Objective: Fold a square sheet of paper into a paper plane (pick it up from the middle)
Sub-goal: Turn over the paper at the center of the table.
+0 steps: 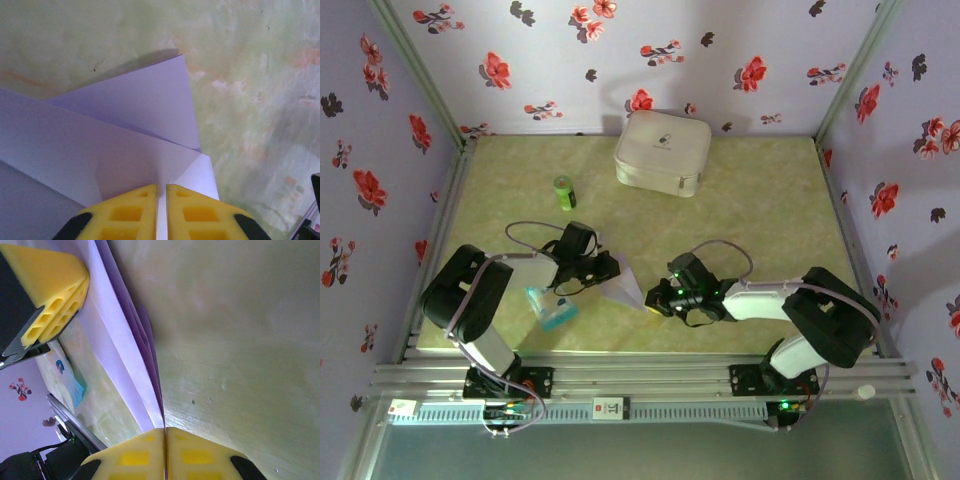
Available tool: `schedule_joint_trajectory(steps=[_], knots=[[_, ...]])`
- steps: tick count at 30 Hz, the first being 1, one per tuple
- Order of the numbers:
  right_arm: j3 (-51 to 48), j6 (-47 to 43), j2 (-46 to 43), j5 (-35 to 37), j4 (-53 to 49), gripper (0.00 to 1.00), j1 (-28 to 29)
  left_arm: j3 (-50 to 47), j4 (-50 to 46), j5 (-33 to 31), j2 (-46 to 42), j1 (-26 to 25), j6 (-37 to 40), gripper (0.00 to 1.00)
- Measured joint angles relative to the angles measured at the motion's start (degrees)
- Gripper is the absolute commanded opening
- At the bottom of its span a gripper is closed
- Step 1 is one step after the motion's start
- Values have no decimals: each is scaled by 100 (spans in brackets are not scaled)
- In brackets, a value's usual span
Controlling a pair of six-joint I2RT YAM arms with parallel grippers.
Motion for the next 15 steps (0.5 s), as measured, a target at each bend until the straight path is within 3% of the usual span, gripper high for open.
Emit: schedule_joint_trajectory(steps=[6, 15], knots=[[-28, -26, -63, 4, -7, 3, -33, 68, -52, 9, -376, 0, -81, 23], [-42, -348, -702, 304, -562, 1, -170, 170, -306, 4, -1202, 0, 24, 23]])
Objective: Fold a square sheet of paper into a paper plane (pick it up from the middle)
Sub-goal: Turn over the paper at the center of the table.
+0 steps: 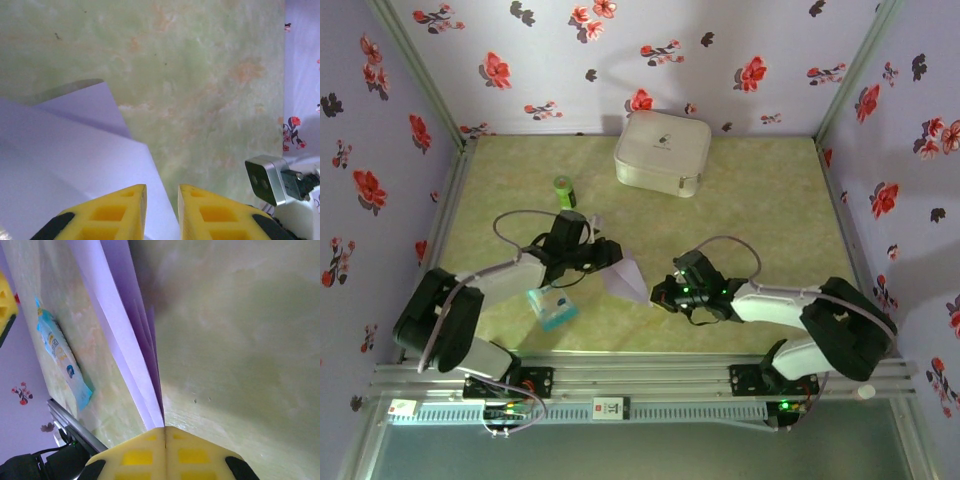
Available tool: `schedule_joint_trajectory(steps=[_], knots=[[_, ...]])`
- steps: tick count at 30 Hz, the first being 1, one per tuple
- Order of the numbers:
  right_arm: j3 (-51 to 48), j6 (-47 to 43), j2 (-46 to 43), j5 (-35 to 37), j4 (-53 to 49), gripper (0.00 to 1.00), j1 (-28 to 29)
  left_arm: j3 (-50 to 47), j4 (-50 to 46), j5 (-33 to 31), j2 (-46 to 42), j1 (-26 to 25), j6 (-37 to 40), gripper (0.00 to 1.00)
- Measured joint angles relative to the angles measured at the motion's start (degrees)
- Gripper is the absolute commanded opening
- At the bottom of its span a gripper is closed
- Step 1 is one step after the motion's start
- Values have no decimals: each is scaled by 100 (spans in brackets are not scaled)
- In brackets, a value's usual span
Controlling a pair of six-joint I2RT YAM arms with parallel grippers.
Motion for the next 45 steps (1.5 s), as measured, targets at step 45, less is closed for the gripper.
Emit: schedule_joint_trajectory(steps=[45], knots=[[1751, -3189, -2417, 4492, -5475, 0, 22, -951, -387, -1158, -2170, 315, 46, 34]])
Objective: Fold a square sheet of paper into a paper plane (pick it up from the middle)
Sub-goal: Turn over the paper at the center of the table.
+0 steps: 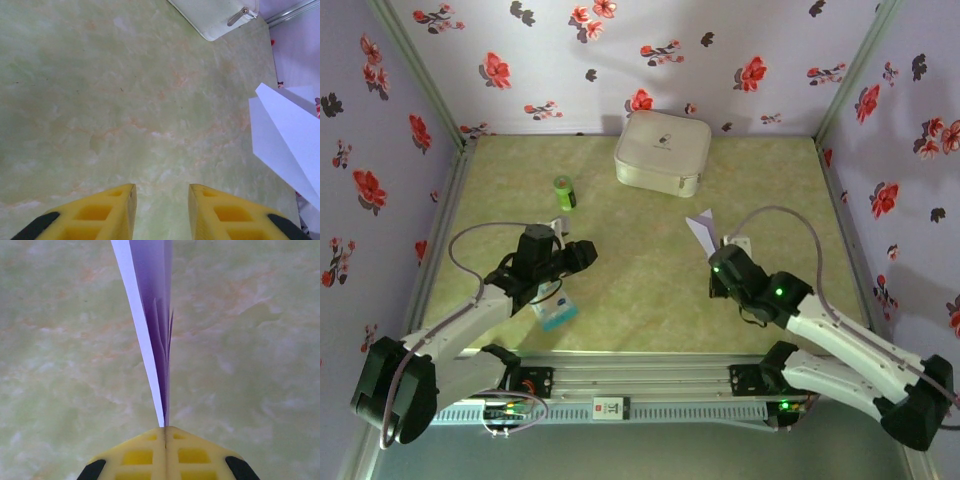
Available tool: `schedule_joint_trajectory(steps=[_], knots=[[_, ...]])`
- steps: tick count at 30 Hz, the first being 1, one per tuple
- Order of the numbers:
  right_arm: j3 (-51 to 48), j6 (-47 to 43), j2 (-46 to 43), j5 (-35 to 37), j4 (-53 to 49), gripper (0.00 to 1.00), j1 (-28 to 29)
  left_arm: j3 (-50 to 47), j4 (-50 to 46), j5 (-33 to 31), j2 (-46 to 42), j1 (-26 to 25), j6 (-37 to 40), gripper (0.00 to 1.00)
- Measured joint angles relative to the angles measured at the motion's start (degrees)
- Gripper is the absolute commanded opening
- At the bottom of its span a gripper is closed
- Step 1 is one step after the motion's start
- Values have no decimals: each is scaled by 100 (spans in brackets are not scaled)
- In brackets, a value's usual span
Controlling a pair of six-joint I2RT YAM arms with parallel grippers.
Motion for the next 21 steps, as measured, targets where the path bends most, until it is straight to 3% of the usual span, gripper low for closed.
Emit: schedule_joint_trajectory(steps=[11, 21], knots=[[1069, -310, 2100, 1703, -962, 0, 848, 0, -11, 0, 0, 0, -9, 39], [1377, -863, 3683, 1993, -844, 0, 1985, 0, -46, -94, 0, 22, -70, 41]])
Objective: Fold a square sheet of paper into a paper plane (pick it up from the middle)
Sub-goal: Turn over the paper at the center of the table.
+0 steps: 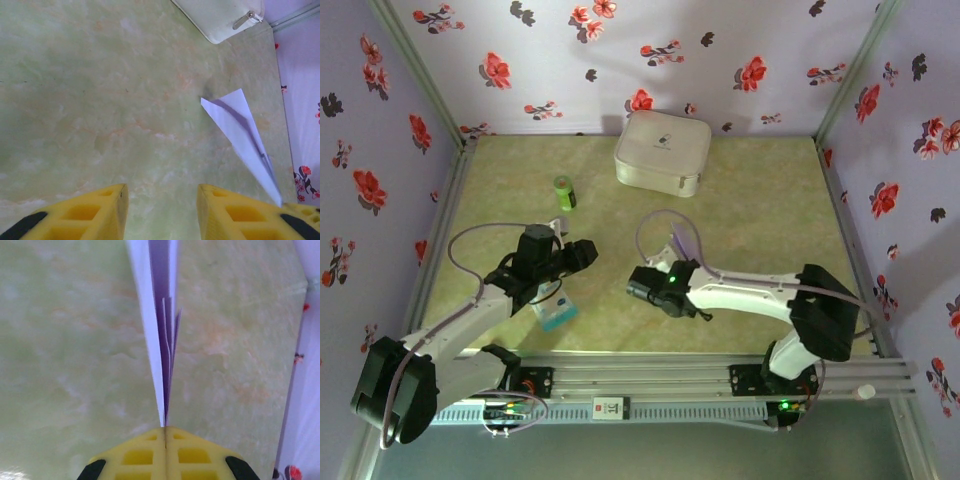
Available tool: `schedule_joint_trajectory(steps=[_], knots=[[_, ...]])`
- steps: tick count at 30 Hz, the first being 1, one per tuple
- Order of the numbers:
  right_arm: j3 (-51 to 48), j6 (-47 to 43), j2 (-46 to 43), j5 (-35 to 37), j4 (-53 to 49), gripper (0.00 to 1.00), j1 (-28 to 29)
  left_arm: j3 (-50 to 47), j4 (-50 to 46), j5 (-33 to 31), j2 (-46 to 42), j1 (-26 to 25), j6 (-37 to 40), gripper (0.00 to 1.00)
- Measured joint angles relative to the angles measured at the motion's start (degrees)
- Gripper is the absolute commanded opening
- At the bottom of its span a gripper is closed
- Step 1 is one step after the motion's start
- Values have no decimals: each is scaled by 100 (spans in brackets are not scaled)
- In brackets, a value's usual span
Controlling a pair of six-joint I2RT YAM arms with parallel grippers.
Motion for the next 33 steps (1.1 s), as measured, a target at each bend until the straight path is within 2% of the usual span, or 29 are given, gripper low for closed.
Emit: schedule_joint_trajectory(steps=[6, 14, 16, 20, 24, 28, 31, 33], knots=[[7, -251, 393, -267, 455, 3, 420, 0, 0, -61, 0, 31, -66, 41], [81, -387, 732, -859, 789, 12, 437, 0, 0, -63, 0, 44, -83, 42], [81, -387, 730, -1082, 907, 15, 437, 0, -2, -63, 0, 44, -83, 42], [50, -378, 581, -1720, 1294, 30, 393, 0, -66, -61, 0, 44, -81, 42], [-149, -304, 15, -2531, 1753, 35, 157, 0, -114, -59, 0, 44, -81, 42], [-570, 4, -664, -3296, 2374, 32, -433, 0, -116, -28, 35, 44, -81, 41], [-1054, 444, -1034, -4052, 2955, 16, -1241, 7, -98, 76, 153, 44, -81, 37], [-1405, 848, -1113, -4612, 3383, 9, -1853, 20, -79, 195, 280, 44, -81, 34]])
